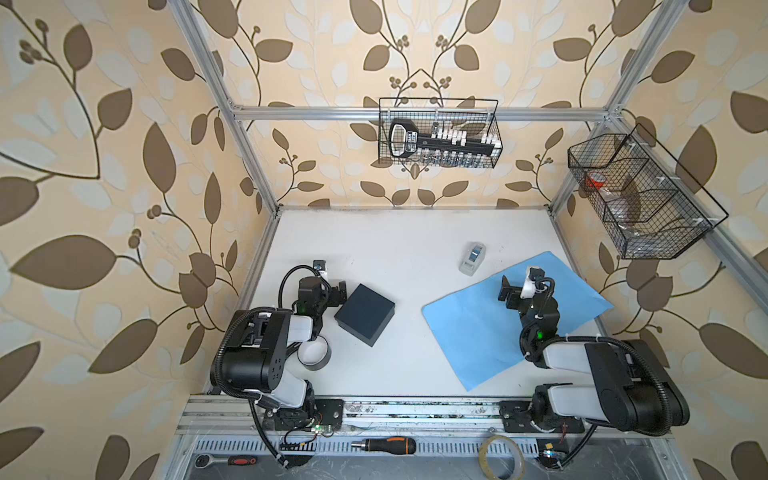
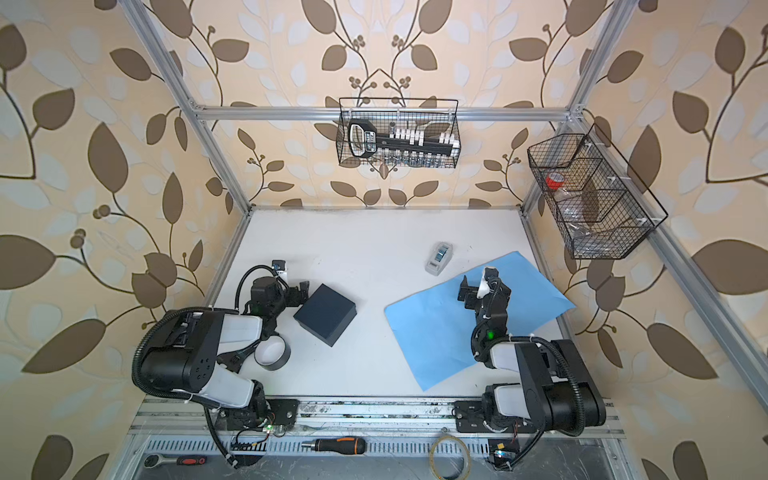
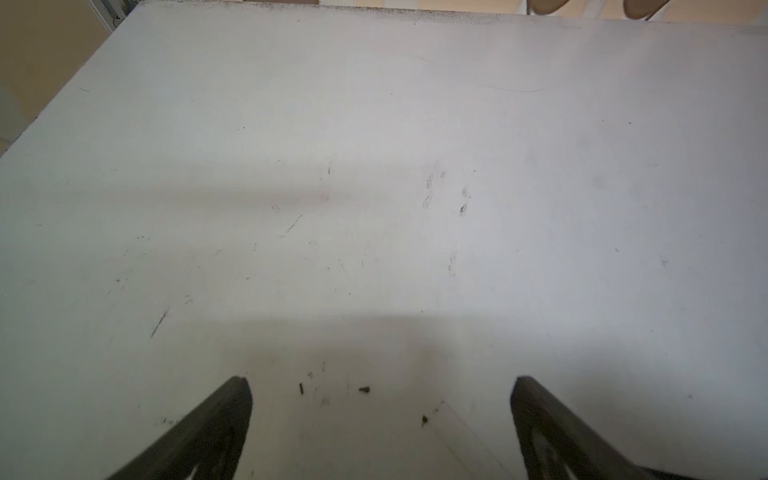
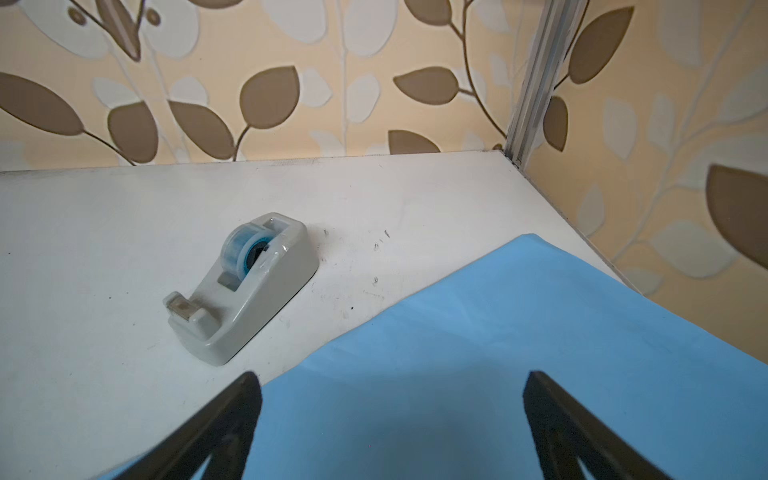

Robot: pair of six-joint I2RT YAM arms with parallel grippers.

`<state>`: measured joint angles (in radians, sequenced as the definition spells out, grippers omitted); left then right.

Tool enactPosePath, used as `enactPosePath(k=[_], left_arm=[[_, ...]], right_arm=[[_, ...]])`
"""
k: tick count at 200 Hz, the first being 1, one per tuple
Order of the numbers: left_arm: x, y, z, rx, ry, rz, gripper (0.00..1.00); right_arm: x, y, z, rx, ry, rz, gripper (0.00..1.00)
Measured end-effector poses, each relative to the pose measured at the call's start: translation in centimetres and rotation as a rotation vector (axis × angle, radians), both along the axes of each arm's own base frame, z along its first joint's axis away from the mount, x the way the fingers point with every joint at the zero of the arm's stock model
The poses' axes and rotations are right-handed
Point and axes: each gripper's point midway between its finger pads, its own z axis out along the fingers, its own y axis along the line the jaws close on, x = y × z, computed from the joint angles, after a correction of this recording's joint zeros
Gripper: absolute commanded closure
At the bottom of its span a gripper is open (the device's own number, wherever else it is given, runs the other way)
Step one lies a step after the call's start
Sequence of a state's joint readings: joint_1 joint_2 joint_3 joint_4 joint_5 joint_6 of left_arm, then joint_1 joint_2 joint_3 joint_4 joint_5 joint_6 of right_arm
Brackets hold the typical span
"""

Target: Wrap the gift box in paper

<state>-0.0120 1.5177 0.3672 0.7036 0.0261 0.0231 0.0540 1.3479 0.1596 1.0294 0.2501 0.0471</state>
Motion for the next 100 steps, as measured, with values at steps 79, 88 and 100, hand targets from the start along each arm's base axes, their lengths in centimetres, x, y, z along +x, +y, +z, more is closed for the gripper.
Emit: enactPosePath(k=[79,88,100], left_arm=[[0.00,0.00,0.00,0.000,0.000,0.000,0.01],[0.00,0.00,0.00,0.000,0.000,0.000,0.01],[0.00,0.00,0.00,0.000,0.000,0.000,0.01]], right_arm=[[0.03,0.13,-0.01,0.002,0.000,0.008,0.00],[0.03,0.11,-0.02,0.003,0.000,0.009,0.00],[0.03,0.08,-0.02,0.004,0.000,0.009,0.00]])
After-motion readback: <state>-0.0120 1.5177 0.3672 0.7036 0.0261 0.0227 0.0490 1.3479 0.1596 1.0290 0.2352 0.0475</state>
